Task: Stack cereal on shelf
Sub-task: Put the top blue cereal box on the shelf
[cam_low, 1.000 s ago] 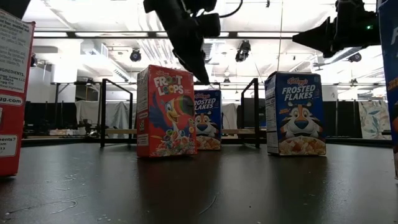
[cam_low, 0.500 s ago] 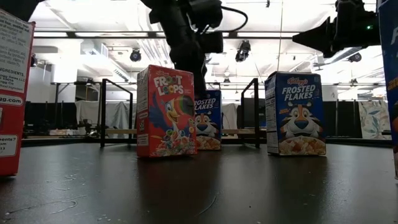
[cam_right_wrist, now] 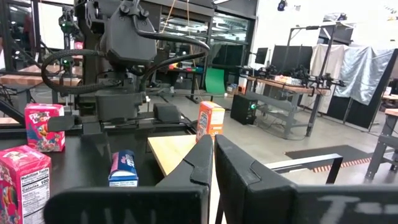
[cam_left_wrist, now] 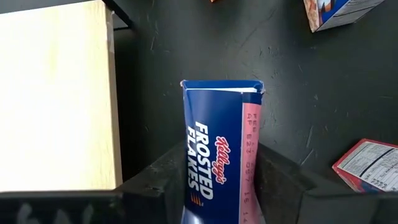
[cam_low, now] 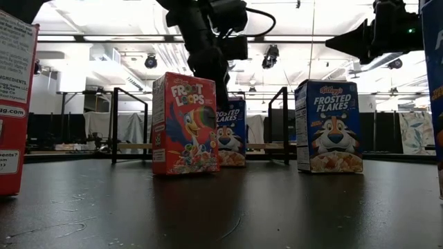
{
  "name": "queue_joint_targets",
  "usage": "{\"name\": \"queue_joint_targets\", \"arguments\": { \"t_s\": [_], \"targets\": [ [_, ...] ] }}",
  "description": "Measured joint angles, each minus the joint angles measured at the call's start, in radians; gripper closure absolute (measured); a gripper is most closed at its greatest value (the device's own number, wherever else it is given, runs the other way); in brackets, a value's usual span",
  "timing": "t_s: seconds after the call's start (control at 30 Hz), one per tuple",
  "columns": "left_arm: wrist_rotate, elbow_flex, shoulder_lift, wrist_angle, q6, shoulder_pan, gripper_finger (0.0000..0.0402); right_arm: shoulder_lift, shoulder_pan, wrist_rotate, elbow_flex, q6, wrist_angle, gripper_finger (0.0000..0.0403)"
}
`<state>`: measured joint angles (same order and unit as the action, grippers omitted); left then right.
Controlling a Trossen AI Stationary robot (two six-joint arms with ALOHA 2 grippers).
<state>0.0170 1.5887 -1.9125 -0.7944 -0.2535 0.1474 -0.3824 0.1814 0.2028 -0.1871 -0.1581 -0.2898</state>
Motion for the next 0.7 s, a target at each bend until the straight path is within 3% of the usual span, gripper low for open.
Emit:
{"name": "queue_joint_targets", "arguments": {
  "t_s": [0.13,0.37,0.53,0.7],
  "targets": [
    [0.0,0.021,0.027,-0.06,-0.017,0.0,0.027,0.0,0.0,0.0,0.0,0.0,0.0,0.0394],
    [0.0,0.223,0.05,-0.236,-0.145,0.042,0.0264,0.0,0.0,0.0,0.0,0.0,0.001,0.0394],
    [-0.001,0.339,0.05,-0.29,-0.255,0.15,0.0264,0.0,0.0,0.0,0.0,0.0,0.002,0.0394],
    [-0.021,0.367,0.05,-0.275,-0.306,0.309,0.0264,0.0,0.0,0.0,0.0,0.0,0.002,0.0394]
  ]
}}
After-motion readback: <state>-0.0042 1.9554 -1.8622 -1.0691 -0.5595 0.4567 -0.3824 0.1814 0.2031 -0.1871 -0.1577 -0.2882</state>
